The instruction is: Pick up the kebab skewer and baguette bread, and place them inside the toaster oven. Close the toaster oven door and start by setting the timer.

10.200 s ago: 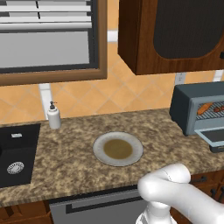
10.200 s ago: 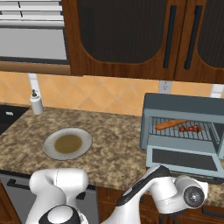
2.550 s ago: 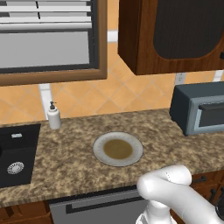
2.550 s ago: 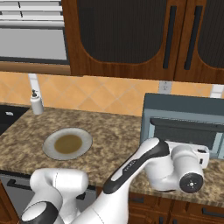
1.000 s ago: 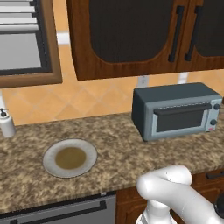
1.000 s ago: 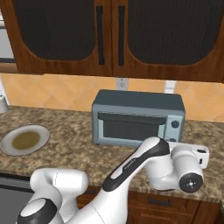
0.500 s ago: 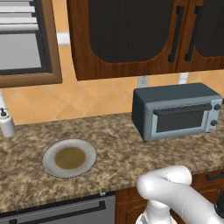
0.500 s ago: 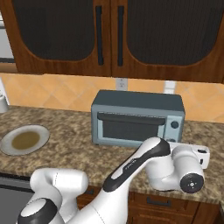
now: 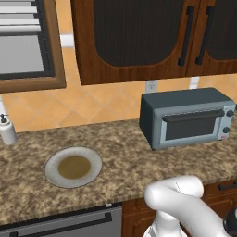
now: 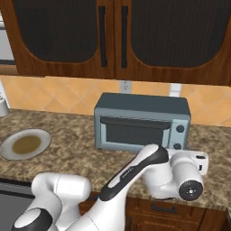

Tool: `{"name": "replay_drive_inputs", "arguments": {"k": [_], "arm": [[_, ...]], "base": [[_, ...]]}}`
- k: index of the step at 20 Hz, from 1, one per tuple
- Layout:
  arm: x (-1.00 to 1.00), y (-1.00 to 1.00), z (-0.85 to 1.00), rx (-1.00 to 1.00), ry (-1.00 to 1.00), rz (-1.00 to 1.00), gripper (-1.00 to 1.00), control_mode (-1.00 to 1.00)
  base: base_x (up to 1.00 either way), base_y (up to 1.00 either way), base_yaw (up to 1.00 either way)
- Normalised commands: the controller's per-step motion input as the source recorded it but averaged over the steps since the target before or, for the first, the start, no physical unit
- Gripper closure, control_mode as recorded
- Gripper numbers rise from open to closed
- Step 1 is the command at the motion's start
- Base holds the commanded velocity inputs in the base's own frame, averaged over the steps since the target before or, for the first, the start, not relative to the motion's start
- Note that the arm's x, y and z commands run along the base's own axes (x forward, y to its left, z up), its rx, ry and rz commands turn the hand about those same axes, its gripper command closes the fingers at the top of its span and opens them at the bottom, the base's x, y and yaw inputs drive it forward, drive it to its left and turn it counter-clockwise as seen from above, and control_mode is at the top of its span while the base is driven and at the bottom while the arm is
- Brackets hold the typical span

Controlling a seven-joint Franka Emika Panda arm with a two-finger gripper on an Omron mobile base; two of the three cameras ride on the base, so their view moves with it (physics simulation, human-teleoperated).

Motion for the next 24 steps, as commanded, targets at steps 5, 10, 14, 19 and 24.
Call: {"name": "replay_drive_inputs", "arguments": {"k": [5, 10, 14, 19, 24], "arm": [[0.06, 0.23, -0.29, -0.01, -0.03, 0.00, -1.00, -1.00], [0.28, -0.02, -0.10, 0.01, 0.00, 0.00, -1.00, -1.00], [0.36, -0.04, -0.14, 0.02, 0.00, 0.00, -1.00, -1.00], [0.41, -0.10, -0.19, 0.04, 0.00, 0.00, -1.00, -1.00], [0.20, -0.17, -0.02, 0.02, 0.00, 0.00, -1.00, -1.00]], "base": [[0.00, 0.00, 0.00], [0.00, 0.00, 0.00], [0.00, 0.00, 0.00], [0.00, 0.00, 0.00], [0.00, 0.00, 0.00]]}}
